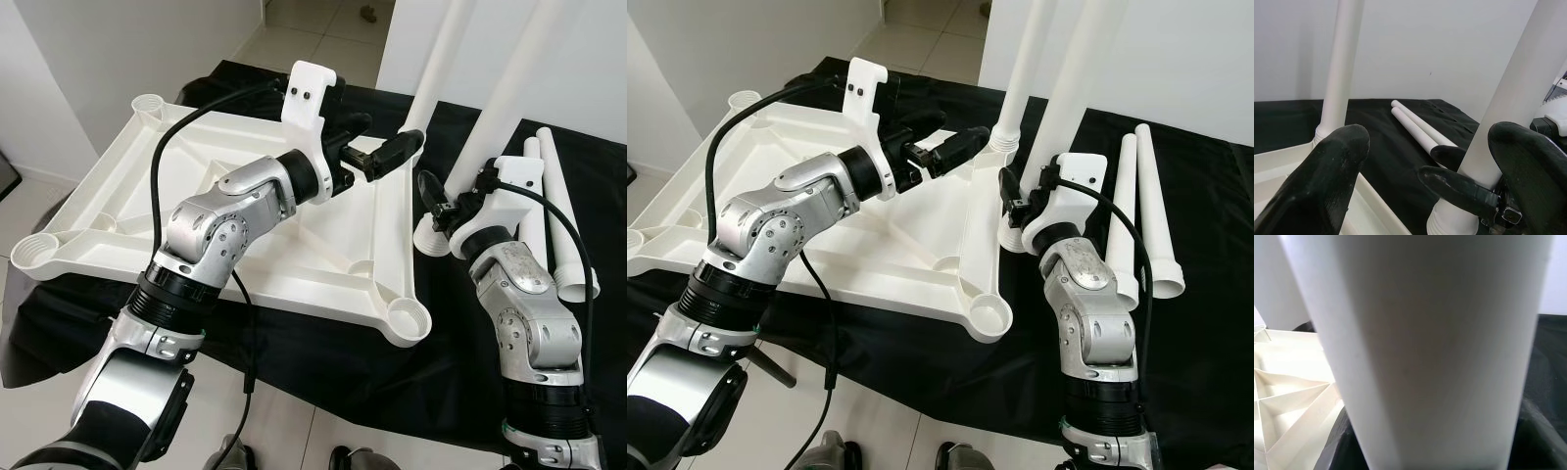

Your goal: Building children table

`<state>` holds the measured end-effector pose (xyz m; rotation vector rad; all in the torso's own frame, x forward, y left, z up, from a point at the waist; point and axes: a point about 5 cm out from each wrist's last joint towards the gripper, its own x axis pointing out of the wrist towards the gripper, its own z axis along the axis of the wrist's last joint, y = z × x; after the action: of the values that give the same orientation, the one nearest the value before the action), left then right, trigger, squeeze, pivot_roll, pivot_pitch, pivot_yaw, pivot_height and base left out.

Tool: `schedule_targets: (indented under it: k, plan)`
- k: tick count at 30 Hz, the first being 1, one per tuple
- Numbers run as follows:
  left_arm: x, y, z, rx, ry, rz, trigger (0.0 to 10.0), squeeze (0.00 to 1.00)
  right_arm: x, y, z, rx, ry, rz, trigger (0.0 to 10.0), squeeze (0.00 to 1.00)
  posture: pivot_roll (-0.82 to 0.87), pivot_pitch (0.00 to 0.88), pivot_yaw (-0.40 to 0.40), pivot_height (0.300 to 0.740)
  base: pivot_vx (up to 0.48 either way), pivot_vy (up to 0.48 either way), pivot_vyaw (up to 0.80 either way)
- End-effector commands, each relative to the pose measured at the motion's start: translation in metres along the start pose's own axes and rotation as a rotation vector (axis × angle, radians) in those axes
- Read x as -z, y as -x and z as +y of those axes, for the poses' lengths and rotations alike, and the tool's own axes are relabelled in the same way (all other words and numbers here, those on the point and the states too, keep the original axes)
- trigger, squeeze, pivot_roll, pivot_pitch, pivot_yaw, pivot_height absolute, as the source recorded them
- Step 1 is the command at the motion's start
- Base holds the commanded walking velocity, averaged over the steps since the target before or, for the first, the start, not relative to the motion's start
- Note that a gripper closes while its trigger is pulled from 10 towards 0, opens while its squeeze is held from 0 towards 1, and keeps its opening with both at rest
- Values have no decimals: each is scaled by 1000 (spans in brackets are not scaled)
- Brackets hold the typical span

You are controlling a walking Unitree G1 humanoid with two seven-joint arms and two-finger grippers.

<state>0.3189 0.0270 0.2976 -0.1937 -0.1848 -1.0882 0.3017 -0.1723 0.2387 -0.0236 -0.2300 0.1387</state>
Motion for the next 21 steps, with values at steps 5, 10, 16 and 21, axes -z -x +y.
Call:
schedule_targets:
  k: [5,10,16,21]
  plan:
    - [0,3,-9,177,5,-2,10000,0,-1,0,-1,6,2,-18,10000,0,75,125,-8,740,0,0,0]
    - [-1,3,-7,158,-25,-17,10000,0,-2,-1,0,0,2,-25,10000,0,81,131,-13,740,0,0,0]
    - [2,7,-4,127,-30,-12,10000,0,-2,-1,0,5,-6,-26,10000,0,85,135,-10,740,0,0,0]
    - [4,9,-1,100,-59,9,10000,0,-1,-1,2,-1,-8,-27,10000,0,89,141,-12,740,0,0,0]
